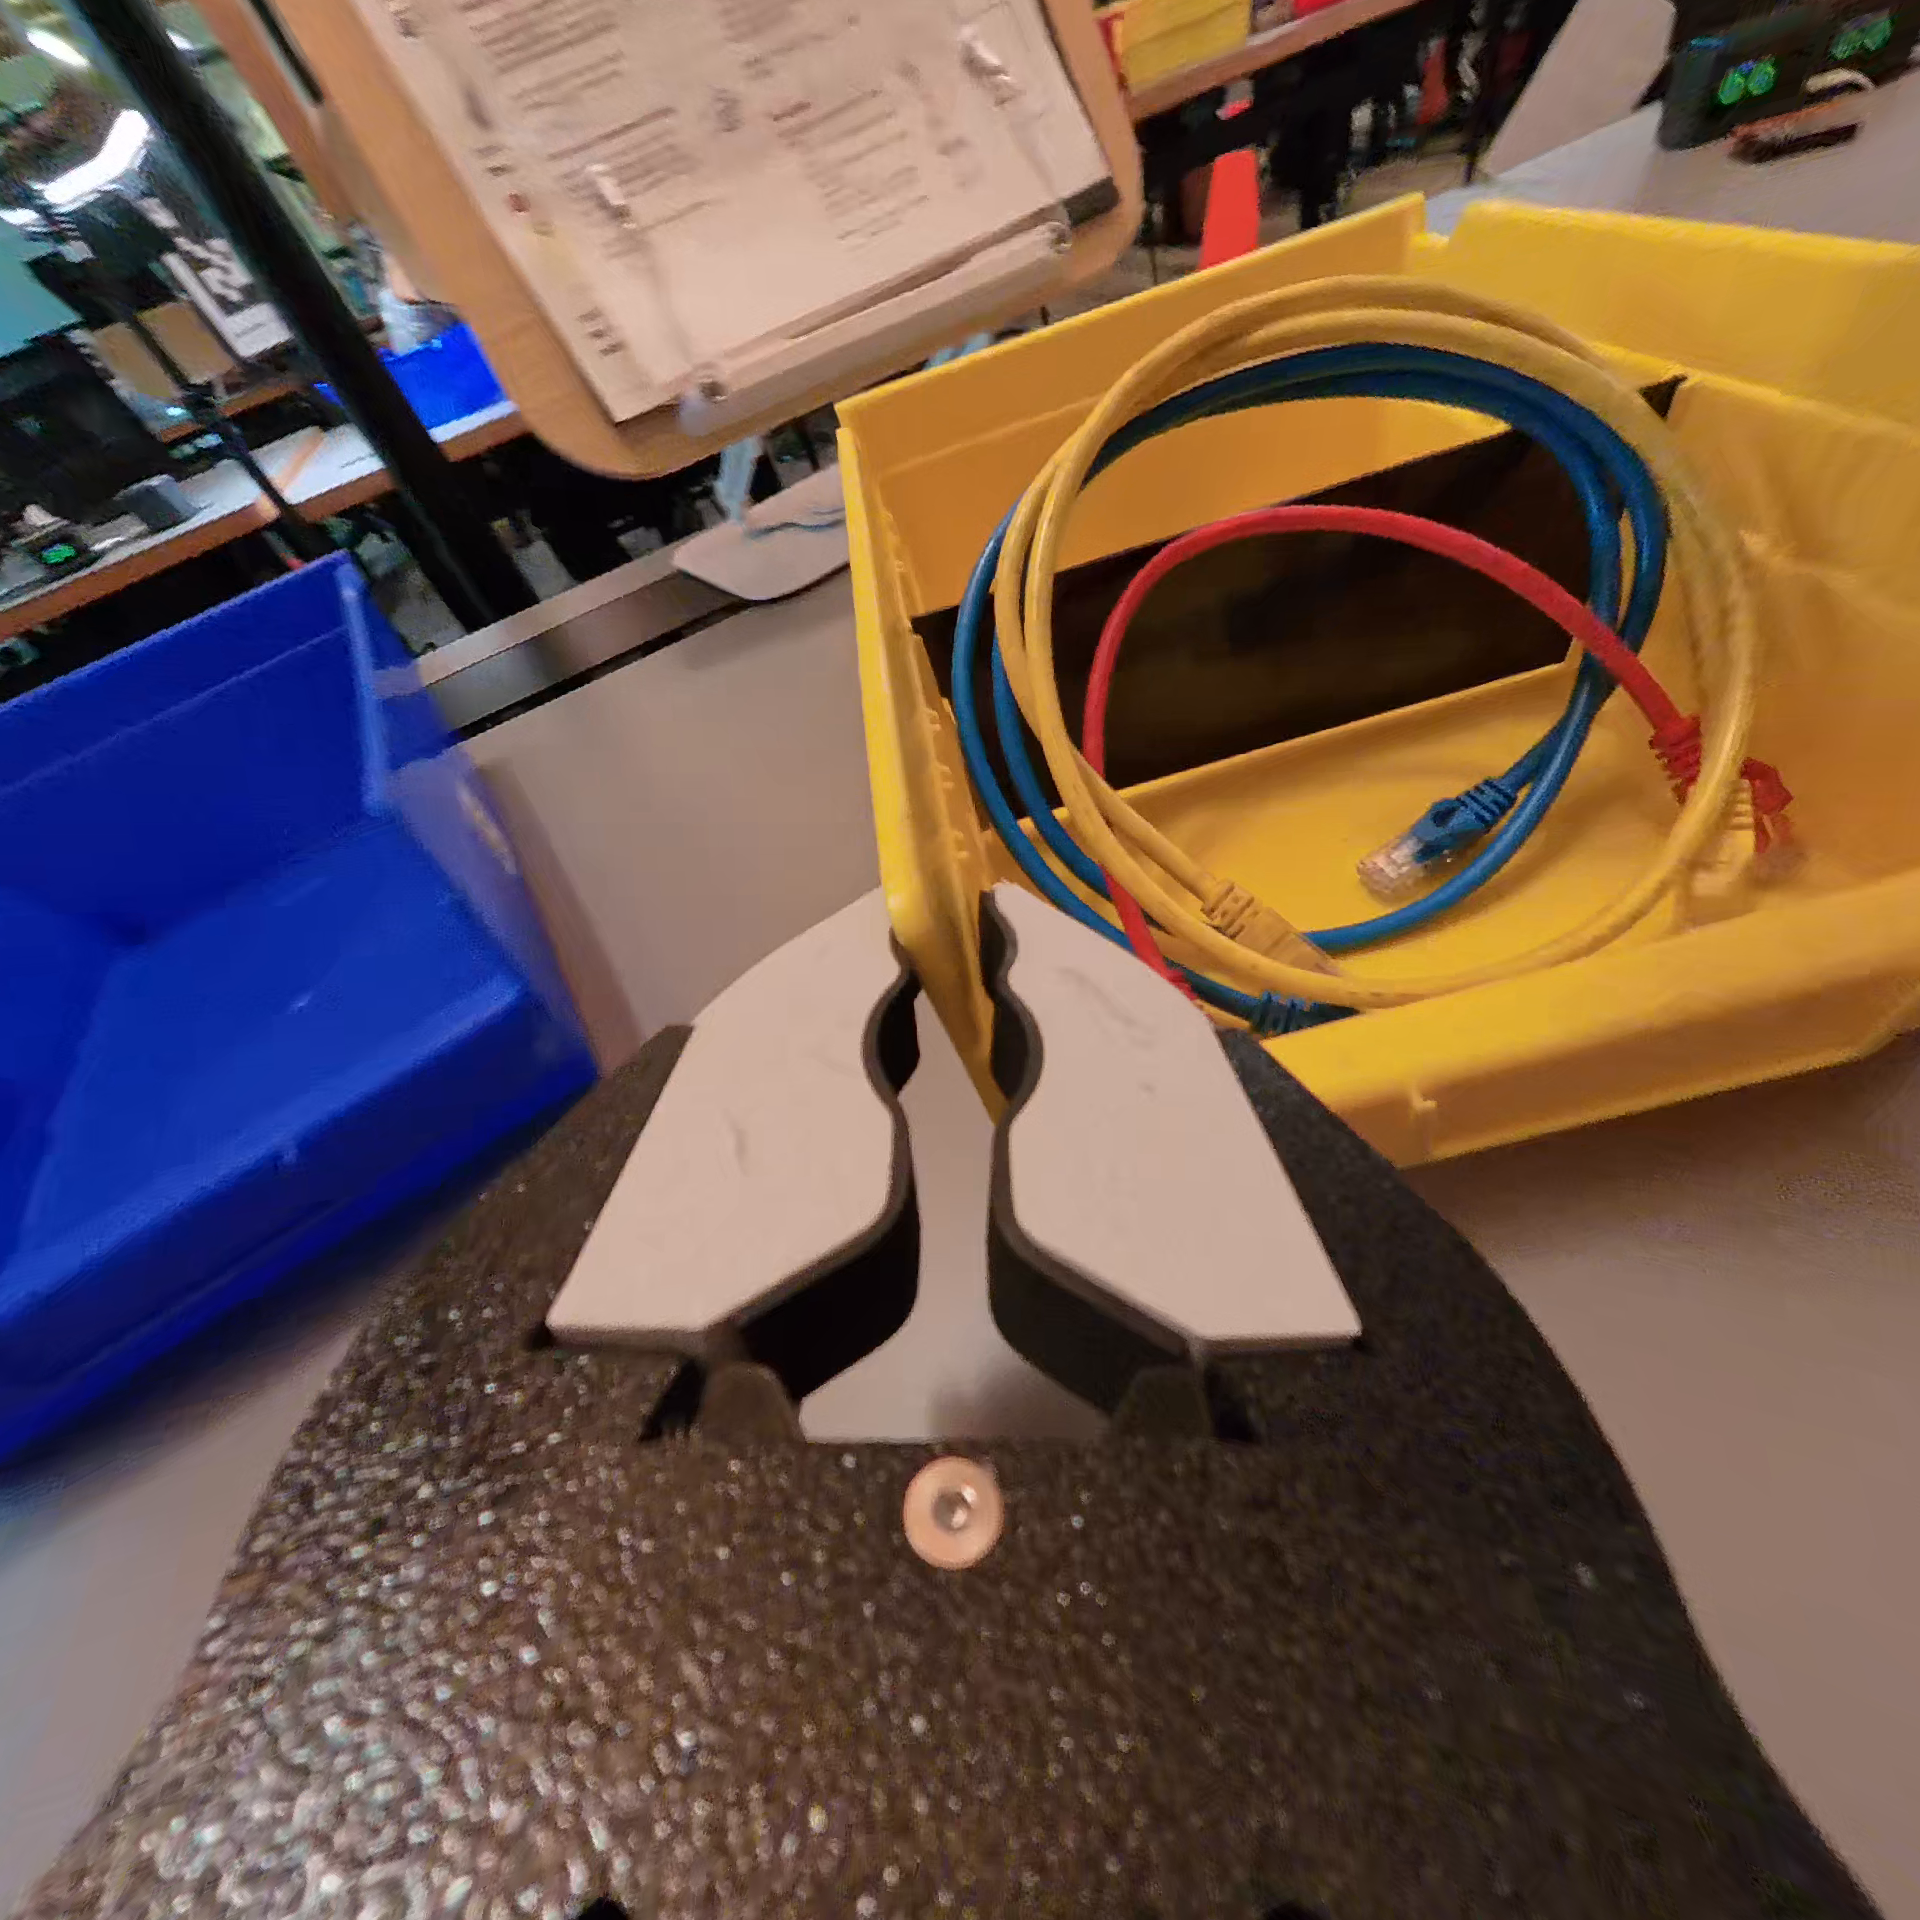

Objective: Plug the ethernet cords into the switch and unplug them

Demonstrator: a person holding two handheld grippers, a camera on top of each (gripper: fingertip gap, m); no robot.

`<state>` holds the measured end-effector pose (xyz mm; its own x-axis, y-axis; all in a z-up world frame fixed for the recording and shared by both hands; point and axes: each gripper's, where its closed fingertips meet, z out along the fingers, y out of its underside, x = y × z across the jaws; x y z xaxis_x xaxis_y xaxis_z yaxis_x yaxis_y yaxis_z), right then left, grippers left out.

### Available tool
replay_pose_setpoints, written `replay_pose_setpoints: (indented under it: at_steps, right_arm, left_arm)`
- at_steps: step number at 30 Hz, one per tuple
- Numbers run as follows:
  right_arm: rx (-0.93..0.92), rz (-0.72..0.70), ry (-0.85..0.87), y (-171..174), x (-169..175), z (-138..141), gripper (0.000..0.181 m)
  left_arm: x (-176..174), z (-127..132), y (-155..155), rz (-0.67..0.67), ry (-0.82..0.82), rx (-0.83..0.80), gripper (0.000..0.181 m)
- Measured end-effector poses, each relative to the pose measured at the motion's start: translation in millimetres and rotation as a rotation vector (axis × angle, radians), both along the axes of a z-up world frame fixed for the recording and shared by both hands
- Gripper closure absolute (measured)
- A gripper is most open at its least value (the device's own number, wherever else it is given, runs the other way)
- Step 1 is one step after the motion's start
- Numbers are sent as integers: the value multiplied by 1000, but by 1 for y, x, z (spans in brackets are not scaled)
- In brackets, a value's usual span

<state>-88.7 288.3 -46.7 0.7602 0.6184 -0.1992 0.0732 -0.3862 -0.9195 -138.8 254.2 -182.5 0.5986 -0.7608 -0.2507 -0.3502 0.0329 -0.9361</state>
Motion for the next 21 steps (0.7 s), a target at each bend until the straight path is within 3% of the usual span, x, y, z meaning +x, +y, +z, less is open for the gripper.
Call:
replay_pose_setpoints:
  at_steps: [1, 5, 9, 14, 15, 16, 18, 21]
  right_arm:
    - [-61, -26, 16, 29, -13, -6, 85]
    - [-361, -143, 43, 126, -55, -59, 90]
    - [-519, -294, 71, 181, -72, -99, 100]
    - [-595, -380, -136, 198, -72, -153, 103]
    - [-618, -353, -159, 196, -76, -163, 109]
    - [-656, -288, -136, 191, -87, -170, 127]
    - [-661, -327, -83, 195, -91, -170, 143]
    - [-621, -345, -172, 198, -83, -162, 156]
  left_arm:
    - [-8, 1, 3, 22, -20, -3, 174]
    - [-23, 1, 10, 94, -17, 5, 173]
    - [-26, 2, 10, 62, 8, 48, 173]
    - [-32, 2, 9, 50, 12, 56, 173]
    - [-34, 2, 9, 49, 10, 53, 173]
    - [-35, 2, 10, 51, 9, 51, 173]
    - [-36, 2, 10, 48, 10, 52, 173]
    - [-38, 2, 11, 46, 13, 57, 173]
